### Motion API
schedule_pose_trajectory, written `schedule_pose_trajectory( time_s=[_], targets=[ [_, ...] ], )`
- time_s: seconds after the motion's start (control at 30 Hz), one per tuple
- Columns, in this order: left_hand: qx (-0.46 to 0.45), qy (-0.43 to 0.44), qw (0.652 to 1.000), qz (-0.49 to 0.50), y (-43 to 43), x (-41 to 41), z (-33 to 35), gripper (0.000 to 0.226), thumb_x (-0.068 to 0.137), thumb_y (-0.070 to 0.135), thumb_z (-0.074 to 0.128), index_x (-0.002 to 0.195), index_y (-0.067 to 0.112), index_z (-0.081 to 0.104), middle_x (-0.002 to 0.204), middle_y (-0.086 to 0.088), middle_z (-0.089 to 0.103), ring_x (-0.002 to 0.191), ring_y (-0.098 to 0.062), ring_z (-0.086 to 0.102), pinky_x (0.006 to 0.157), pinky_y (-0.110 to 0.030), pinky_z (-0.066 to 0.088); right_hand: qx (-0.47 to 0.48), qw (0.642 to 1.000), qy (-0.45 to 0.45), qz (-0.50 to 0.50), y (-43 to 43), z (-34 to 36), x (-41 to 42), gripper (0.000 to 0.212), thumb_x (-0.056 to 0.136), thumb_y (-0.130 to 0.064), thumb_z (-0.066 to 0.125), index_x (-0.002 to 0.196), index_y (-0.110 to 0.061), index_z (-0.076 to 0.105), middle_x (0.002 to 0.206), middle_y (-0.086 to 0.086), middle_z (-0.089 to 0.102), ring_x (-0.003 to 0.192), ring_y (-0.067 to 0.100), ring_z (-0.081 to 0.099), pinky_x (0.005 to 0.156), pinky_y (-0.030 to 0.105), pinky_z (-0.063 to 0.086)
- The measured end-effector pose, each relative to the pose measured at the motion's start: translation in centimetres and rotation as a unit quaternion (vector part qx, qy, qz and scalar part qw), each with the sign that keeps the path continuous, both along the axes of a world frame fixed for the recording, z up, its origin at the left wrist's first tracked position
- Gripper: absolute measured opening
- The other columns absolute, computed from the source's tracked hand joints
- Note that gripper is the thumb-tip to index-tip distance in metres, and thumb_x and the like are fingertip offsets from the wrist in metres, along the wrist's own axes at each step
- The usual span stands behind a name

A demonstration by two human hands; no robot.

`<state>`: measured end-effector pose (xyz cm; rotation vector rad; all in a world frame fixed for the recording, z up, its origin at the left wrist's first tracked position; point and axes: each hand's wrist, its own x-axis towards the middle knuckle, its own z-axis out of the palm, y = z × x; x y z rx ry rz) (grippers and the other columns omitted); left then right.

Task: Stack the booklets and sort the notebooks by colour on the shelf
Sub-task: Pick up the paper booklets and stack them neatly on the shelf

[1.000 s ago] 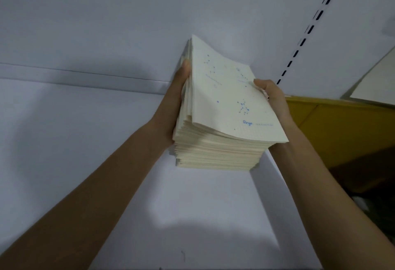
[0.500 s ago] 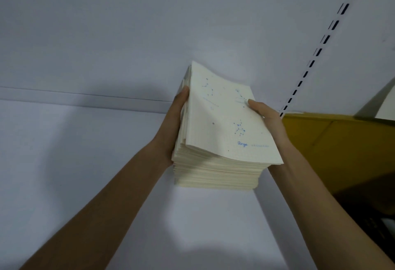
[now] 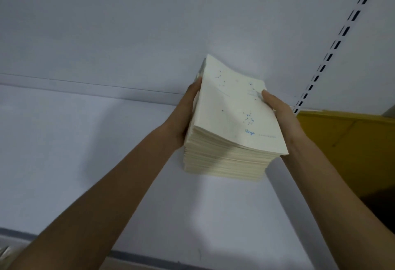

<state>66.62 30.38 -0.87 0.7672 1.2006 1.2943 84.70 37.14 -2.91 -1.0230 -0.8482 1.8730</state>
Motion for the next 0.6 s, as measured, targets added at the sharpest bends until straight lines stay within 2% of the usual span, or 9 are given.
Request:
schedule_pose_trajectory(
  time_s=[0.03, 0.07, 0.13, 0.17, 0.23, 0.3, 0.4, 0.5, 0.6],
  targets=[
    [0.003, -0.009, 1.0, 0.008, 0.2, -0.3, 0.1, 0.066, 0.095, 0.051, 0.041, 0.143, 0.006, 0.034, 0.12, -0.022, 0.059, 0.079, -0.017, 0.067, 0.065, -0.024, 0.052, -0.016, 1.0, -0.006, -0.001, 0.0, 0.1, 0.4, 0.037, 0.087, -0.043, 0.06, 0.105, -0.011, 0.066, 0.086, 0.007, 0.073, 0.073, 0.023, 0.072, 0.057, 0.031, 0.057],
    [0.002, -0.01, 1.0, 0.026, 0.5, -0.6, 0.4, 0.069, 0.092, 0.053, 0.044, 0.145, 0.011, 0.031, 0.127, -0.02, 0.055, 0.093, -0.014, 0.065, 0.077, -0.028, 0.053, -0.02, 1.0, -0.015, -0.008, 0.1, 0.2, 0.8, 0.044, 0.085, -0.048, 0.061, 0.109, -0.012, 0.065, 0.094, 0.007, 0.071, 0.081, 0.025, 0.071, 0.064, 0.033, 0.057],
    [-0.013, 0.021, 0.998, 0.06, 1.0, -1.1, 0.9, 0.077, 0.086, 0.062, 0.05, 0.147, 0.021, 0.029, 0.149, -0.008, 0.037, 0.13, -0.021, 0.045, 0.103, -0.043, 0.04, 0.004, 1.0, -0.03, -0.001, 0.4, 0.9, 0.8, 0.045, 0.084, -0.046, 0.063, 0.116, -0.014, 0.063, 0.103, 0.005, 0.068, 0.089, 0.024, 0.07, 0.069, 0.033, 0.057],
    [-0.014, 0.034, 0.998, 0.055, 1.2, -1.2, 1.1, 0.075, 0.084, 0.062, 0.051, 0.145, 0.022, 0.033, 0.149, -0.005, 0.038, 0.132, -0.023, 0.043, 0.103, -0.044, 0.041, 0.021, 0.999, -0.038, 0.004, 0.4, 1.3, 0.4, 0.038, 0.086, -0.041, 0.064, 0.113, -0.014, 0.063, 0.101, 0.005, 0.07, 0.083, 0.022, 0.072, 0.063, 0.032, 0.057],
    [-0.007, 0.05, 0.999, 0.018, 1.0, -0.7, 1.5, 0.051, 0.09, 0.051, 0.052, 0.128, 0.017, 0.054, 0.125, -0.006, 0.062, 0.108, -0.019, 0.064, 0.079, -0.033, 0.055, 0.057, 0.994, -0.096, 0.004, 0.4, 1.8, -0.2, 0.02, 0.088, -0.028, 0.065, 0.104, -0.014, 0.063, 0.089, 0.005, 0.071, 0.067, 0.018, 0.072, 0.052, 0.028, 0.055],
    [-0.016, 0.041, 0.999, 0.023, 0.8, -0.3, 1.4, 0.03, 0.094, 0.037, 0.05, 0.11, 0.015, 0.063, 0.098, -0.006, 0.073, 0.08, -0.018, 0.072, 0.057, -0.026, 0.056, 0.077, 0.987, -0.138, 0.009, 0.5, 1.8, -0.3, 0.011, 0.092, -0.019, 0.061, 0.103, -0.016, 0.061, 0.09, 0.005, 0.07, 0.069, 0.019, 0.07, 0.052, 0.03, 0.057],
    [-0.016, 0.005, 0.998, 0.058, 0.8, -0.7, 0.8, 0.024, 0.095, 0.029, 0.048, 0.105, 0.014, 0.064, 0.083, -0.004, 0.075, 0.071, -0.019, 0.072, 0.052, -0.027, 0.055, 0.085, 0.988, -0.124, 0.02, 0.7, 1.4, -0.4, 0.008, 0.095, -0.016, 0.056, 0.095, -0.023, 0.059, 0.092, 0.003, 0.07, 0.069, 0.016, 0.07, 0.05, 0.03, 0.057],
    [-0.002, 0.003, 0.995, 0.1, 1.1, -1.0, 0.3, 0.028, 0.094, 0.028, 0.052, 0.118, 0.016, 0.06, 0.086, -0.003, 0.073, 0.069, -0.018, 0.071, 0.052, -0.026, 0.055, 0.112, 0.987, -0.114, 0.02, 0.5, 1.3, -1.2, 0.01, 0.096, -0.013, 0.053, 0.096, -0.021, 0.058, 0.092, 0.002, 0.069, 0.066, 0.014, 0.07, 0.048, 0.029, 0.056],
    [0.001, 0.02, 0.994, 0.107, 1.3, -1.1, -0.2, 0.027, 0.093, 0.029, 0.053, 0.116, 0.018, 0.062, 0.085, -0.003, 0.074, 0.07, -0.018, 0.07, 0.054, -0.026, 0.056, 0.122, 0.988, -0.096, 0.021, 0.5, 1.1, -1.4, 0.012, 0.097, -0.011, 0.052, 0.09, -0.02, 0.058, 0.086, 0.002, 0.068, 0.056, 0.01, 0.069, 0.044, 0.025, 0.053]
  ],
)
